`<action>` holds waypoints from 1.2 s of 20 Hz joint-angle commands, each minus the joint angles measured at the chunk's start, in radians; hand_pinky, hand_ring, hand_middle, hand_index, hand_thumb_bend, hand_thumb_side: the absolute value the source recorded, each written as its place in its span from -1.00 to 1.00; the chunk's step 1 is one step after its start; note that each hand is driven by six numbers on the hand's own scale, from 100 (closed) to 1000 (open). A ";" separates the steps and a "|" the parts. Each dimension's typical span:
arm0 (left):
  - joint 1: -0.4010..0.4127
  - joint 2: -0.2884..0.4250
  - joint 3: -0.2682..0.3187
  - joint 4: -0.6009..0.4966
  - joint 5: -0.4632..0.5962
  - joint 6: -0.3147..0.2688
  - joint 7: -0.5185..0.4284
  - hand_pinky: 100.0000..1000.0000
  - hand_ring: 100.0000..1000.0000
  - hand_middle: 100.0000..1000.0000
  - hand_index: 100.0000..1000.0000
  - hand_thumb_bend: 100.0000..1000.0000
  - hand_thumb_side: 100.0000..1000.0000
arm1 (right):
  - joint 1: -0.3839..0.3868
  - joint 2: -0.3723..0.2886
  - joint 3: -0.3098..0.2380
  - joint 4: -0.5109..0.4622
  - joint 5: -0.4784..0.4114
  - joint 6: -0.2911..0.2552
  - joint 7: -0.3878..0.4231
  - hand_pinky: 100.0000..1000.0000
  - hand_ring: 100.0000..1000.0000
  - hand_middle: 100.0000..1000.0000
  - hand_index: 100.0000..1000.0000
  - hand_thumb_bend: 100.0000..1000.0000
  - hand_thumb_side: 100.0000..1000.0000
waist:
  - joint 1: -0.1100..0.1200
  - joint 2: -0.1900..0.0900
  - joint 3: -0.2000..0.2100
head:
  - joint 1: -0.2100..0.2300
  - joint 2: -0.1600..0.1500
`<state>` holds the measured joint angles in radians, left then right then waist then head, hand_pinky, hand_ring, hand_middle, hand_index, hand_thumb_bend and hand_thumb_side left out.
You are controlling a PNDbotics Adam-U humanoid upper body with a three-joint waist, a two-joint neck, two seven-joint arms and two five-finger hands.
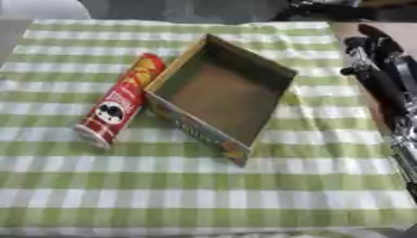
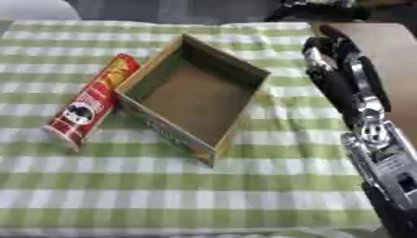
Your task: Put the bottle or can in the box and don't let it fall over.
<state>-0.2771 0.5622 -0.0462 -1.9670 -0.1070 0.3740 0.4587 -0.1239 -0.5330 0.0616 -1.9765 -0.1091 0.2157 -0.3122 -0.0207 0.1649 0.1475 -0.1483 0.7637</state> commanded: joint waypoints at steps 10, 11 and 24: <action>-0.029 0.031 -0.032 -0.008 -0.010 0.058 -0.026 -0.04 0.04 0.24 0.45 -0.85 0.17 | -0.008 -0.031 -0.009 -0.023 0.001 0.001 0.002 0.29 0.83 0.54 0.86 -1.00 0.24 | -0.007 -0.029 -0.004 | 0.008 0.001; -0.034 0.032 -0.038 -0.009 -0.012 0.068 -0.030 -0.04 0.03 0.24 0.45 -0.84 0.16 | -0.008 -0.032 -0.009 -0.023 0.001 0.001 0.002 0.29 0.83 0.54 0.86 -1.00 0.24 | -0.007 -0.029 -0.004 | 0.008 0.002; -0.099 0.059 -0.149 -0.011 -0.051 0.191 -0.164 0.05 0.11 0.30 0.51 -0.67 0.08 | -0.008 -0.030 -0.002 -0.023 -0.001 0.006 0.008 0.29 0.83 0.54 0.86 -1.00 0.25 | -0.004 -0.031 -0.009 | 0.019 0.001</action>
<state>-0.3619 0.5893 -0.1940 -1.9665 -0.1467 0.5556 0.3074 -0.1237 -0.5330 0.0633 -1.9765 -0.1091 0.2209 -0.3072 -0.0207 0.1649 0.1383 -0.1330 0.7638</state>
